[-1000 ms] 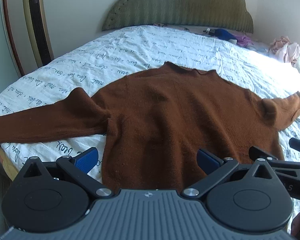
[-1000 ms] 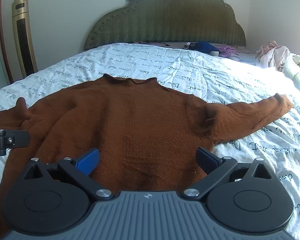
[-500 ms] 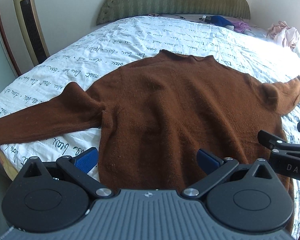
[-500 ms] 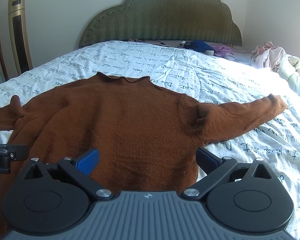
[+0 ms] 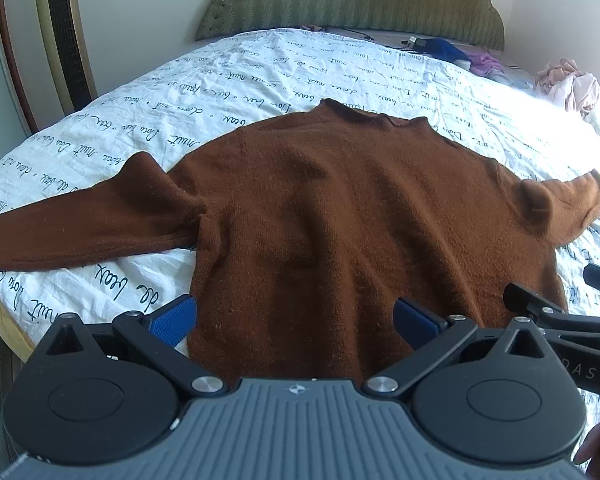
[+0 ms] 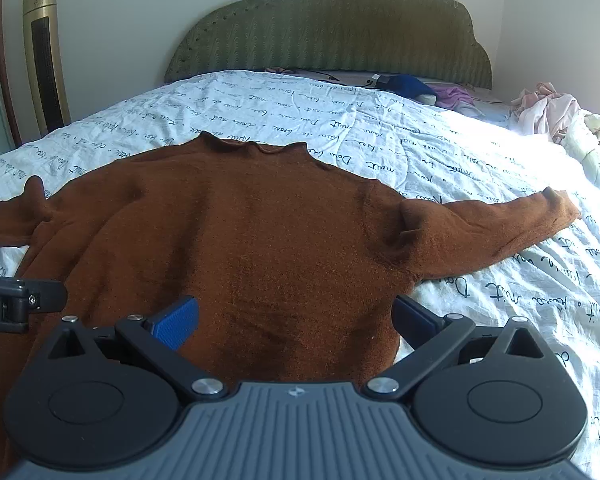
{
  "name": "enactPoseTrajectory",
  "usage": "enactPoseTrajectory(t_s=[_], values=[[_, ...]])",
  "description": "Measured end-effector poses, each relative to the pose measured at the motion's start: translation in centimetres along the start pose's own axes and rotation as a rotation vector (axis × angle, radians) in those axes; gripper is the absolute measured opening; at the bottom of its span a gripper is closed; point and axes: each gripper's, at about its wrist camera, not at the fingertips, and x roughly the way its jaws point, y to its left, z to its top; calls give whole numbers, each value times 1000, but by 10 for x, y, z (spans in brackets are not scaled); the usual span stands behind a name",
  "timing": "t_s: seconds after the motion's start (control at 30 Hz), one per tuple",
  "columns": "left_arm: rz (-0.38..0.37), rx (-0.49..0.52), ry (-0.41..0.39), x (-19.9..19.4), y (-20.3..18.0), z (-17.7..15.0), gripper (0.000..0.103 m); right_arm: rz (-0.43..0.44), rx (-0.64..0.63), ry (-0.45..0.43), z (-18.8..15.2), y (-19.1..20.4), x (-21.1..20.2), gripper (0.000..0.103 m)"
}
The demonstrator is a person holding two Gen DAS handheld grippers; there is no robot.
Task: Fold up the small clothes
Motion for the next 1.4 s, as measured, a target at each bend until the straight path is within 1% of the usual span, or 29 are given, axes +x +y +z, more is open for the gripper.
enactPoseTrajectory(t_s=[0.27, 0.33, 0.4, 0.5, 0.6, 0.67, 0.77, 0.8, 0.9, 0.97, 1.03, 1.1, 1.17, 1.23, 1.27, 1.33, 1.4], values=[[-17, 12, -10, 0, -3, -1, 103, 25, -10, 28, -4, 6, 7, 103], [-11, 16, 1, 2, -4, -2, 103, 32, -12, 30, -5, 6, 9, 103], [-19, 22, 10, 6, -5, -2, 103, 45, -2, 28, -5, 4, 10, 103], [-39, 5, 20, 10, -5, -4, 103, 69, 1, 32, -5, -4, 15, 103], [-79, -13, -4, 15, -9, -4, 103, 38, -1, 32, -2, -28, 28, 103], [-87, -7, -7, 22, -16, 0, 103, -7, -12, 26, 2, -56, 39, 103], [-111, 53, 6, 38, -36, 8, 103, -102, 8, -8, 11, -114, 56, 103], [-113, 73, 3, 44, -42, 10, 103, -130, 53, 4, 17, -144, 64, 103], [-112, 124, -13, 60, -58, 16, 103, -167, 150, 36, 32, -228, 93, 103], [-136, 165, -49, 66, -65, 19, 103, -222, 229, 63, 41, -279, 111, 103], [-130, 174, -72, 73, -71, 22, 103, -244, 312, 77, 47, -324, 124, 103], [-163, 164, -85, 80, -74, 27, 103, -211, 426, 59, 47, -363, 132, 103], [-189, 159, -67, 88, -77, 32, 103, -158, 556, 54, 48, -399, 139, 103], [-166, 144, -43, 99, -80, 38, 103, -104, 654, 26, 46, -422, 145, 103], [-163, 138, -29, 104, -79, 39, 103, -91, 701, 16, 46, -433, 147, 103], [-158, 141, -13, 113, -77, 38, 103, -30, 791, -3, 44, -454, 155, 103], [-120, 159, -18, 120, -76, 33, 103, -24, 830, -3, 44, -464, 161, 103]])
